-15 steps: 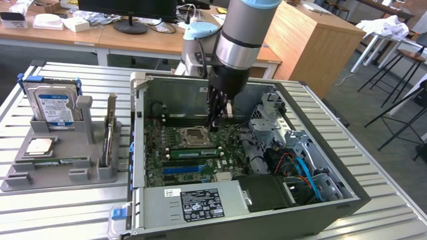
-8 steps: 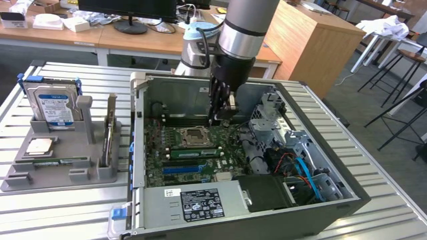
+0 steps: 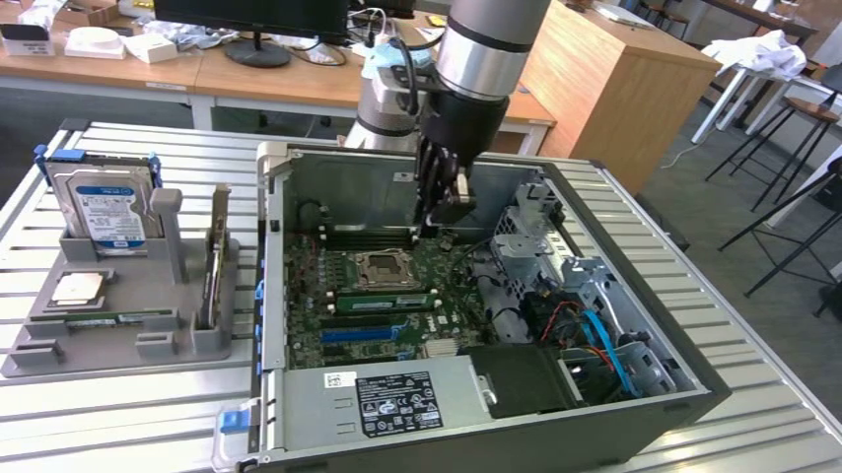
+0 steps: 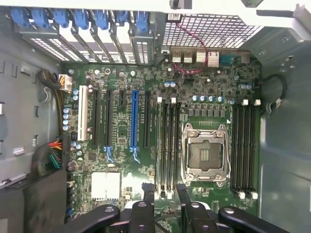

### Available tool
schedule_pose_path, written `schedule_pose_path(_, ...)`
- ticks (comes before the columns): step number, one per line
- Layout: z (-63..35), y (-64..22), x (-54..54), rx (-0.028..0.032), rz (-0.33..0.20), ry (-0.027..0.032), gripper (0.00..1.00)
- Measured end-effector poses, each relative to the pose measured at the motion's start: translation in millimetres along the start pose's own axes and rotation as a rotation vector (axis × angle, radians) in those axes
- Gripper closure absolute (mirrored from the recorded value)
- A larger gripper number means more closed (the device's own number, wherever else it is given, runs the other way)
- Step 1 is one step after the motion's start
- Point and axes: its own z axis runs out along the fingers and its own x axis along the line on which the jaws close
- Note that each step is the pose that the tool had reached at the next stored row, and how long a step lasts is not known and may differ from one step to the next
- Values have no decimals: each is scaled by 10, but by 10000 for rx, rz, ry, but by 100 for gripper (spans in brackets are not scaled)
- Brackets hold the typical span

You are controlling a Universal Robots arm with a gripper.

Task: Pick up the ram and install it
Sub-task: 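Insert the ram into the slot, then press down the ram until it locks into place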

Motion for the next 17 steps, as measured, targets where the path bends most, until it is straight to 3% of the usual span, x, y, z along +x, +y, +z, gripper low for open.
schedule_pose_path(4, -72, 2, -1, 0, 0, 0, 69)
schedule_pose_path(17, -73, 2, -1, 0, 0, 0, 69)
